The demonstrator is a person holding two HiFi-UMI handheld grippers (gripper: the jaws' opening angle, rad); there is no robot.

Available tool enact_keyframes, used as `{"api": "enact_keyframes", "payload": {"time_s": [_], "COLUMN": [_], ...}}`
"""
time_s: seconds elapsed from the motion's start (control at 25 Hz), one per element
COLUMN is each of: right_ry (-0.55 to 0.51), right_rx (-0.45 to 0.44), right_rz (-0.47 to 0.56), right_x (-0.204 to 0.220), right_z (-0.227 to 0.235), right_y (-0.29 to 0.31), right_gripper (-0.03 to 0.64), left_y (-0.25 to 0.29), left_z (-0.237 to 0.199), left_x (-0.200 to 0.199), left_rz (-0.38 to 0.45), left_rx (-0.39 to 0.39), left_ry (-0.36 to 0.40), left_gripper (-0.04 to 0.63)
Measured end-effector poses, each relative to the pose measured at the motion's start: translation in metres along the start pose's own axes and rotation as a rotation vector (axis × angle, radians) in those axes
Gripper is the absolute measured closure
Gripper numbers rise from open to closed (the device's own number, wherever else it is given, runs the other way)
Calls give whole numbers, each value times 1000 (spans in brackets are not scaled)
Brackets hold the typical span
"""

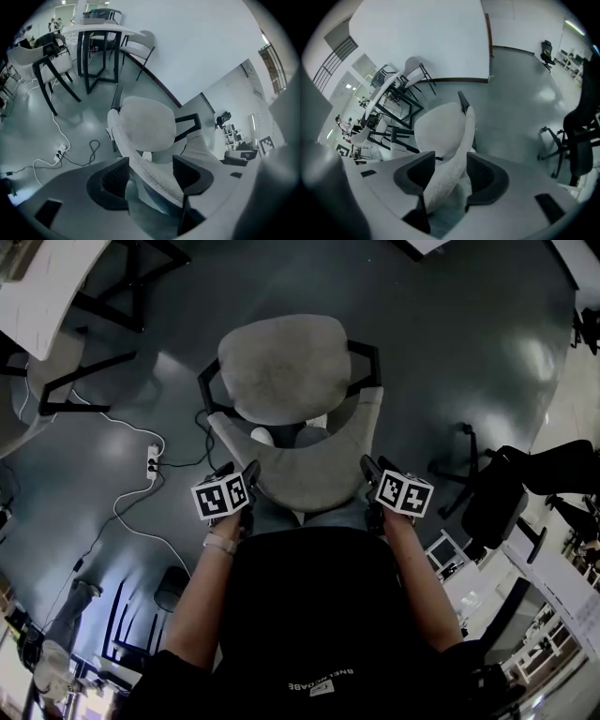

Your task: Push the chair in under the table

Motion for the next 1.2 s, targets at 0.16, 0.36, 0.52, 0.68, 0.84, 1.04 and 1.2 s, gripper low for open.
{"api": "enact_keyframes", "payload": {"time_s": [0.16,0.36,0.52,0.68,0.84,1.04,1.2], "right_ry": [174,233,193,186,207,151,135], "right_rx": [-6,-29,-65,-74,-59,-32,-37], "right_rz": [-83,-151,-210,-260,-293,-341,-382], "right_x": [14,23,22,22,19,15,12], "right_z": [15,20,13,9,9,7,6], "right_y": [15,28,41,52,57,60,63], "right_gripper": [420,420,420,420,424,459,459], "left_y": [14,30,40,45,48,50,51], "left_z": [-7,-3,1,5,6,5,2], "left_x": [8,17,17,22,22,22,23], "left_rz": [-61,-130,-120,-121,-117,-107,-99], "left_rx": [5,19,-52,-174,-230,-273,-296], "left_ry": [-71,-78,-73,8,53,65,38], "left_gripper": [316,313,313,314,314,321,331]}}
Point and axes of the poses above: the fingertips, and each gripper's own axes: y forward along the fingers, z to its right, x out of its underside, the point moved 7 cm from there along -y, backward along the fingers, and after that the axes turned 7 degrees about -y, right-handed, at the moved point
